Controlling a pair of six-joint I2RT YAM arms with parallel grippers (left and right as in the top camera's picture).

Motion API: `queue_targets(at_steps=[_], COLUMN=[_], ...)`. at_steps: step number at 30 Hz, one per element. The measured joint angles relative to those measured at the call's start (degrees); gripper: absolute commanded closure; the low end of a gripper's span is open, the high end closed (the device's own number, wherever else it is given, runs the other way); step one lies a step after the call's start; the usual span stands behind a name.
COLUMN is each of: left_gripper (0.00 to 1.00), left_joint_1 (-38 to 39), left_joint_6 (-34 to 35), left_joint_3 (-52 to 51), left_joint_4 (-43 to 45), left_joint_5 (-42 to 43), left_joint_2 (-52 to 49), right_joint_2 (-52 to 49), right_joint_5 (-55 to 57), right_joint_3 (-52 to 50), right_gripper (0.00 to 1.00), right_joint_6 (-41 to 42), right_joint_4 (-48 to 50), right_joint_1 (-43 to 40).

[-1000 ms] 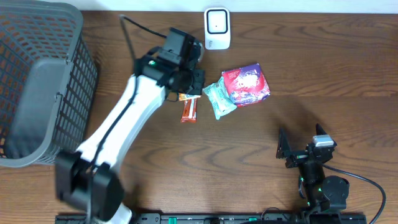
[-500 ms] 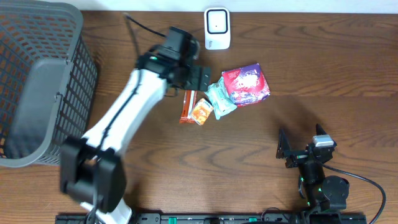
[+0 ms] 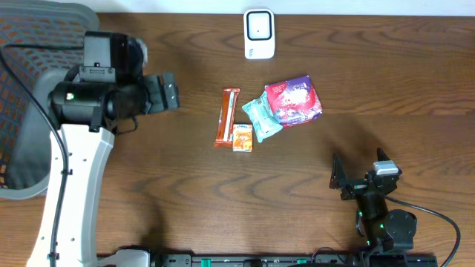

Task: Scan the item barcode
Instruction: 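Carry the orange packet forward and drop it beside the red bar, then reach the right gripper to the purple liner pack and grasp it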

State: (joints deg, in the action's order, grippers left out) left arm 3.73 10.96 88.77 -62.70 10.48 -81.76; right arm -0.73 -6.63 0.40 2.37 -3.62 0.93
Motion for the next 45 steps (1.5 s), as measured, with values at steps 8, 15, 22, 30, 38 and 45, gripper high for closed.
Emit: queue_targets(at_steps=[8,15,22,30,38,45], left_gripper=[0.02,0.02,0.02,0.02,0.02,0.02], left_joint_1=[-0.63,-0.63,-0.63,-0.63,-0.63,-0.63], left_joint_6=[0.22,0.39,0.44,0.44,0.79,0.81], left_joint_3=[0.00,0.00,0.00,0.00,0.00,0.00], left_joint_4=[-2.91,-2.91,-2.93,-2.91,-2.93,-2.89], left_joint_5=[-0.26,-0.33,-0.33,-0.33,-0.33,-0.33], left_joint_2=[-0.33,-0.33,-0.33,-0.33,-0.33,-0.33], right_joint_2=[0.00,0.02,0.02,0.00,-0.76,-18.18], right_joint_5=[0.00,-1.60,-11.85,-33.73,-27.45,-19.06], right_joint_3=[0.00,0.00,-0.02,-0.04,3.39,27.08], right_gripper=[0.01,0.01,0.01,0.01,0.01,0.01], right_joint_6=[0.00,2.64,13.38,41.11,53.00,40.63], right_joint_4=[0.00,0.85,8.07,13.84,22.88,-8.70], right_joint_1=[0.00,0.00,0.00,0.00,0.00,0.00])
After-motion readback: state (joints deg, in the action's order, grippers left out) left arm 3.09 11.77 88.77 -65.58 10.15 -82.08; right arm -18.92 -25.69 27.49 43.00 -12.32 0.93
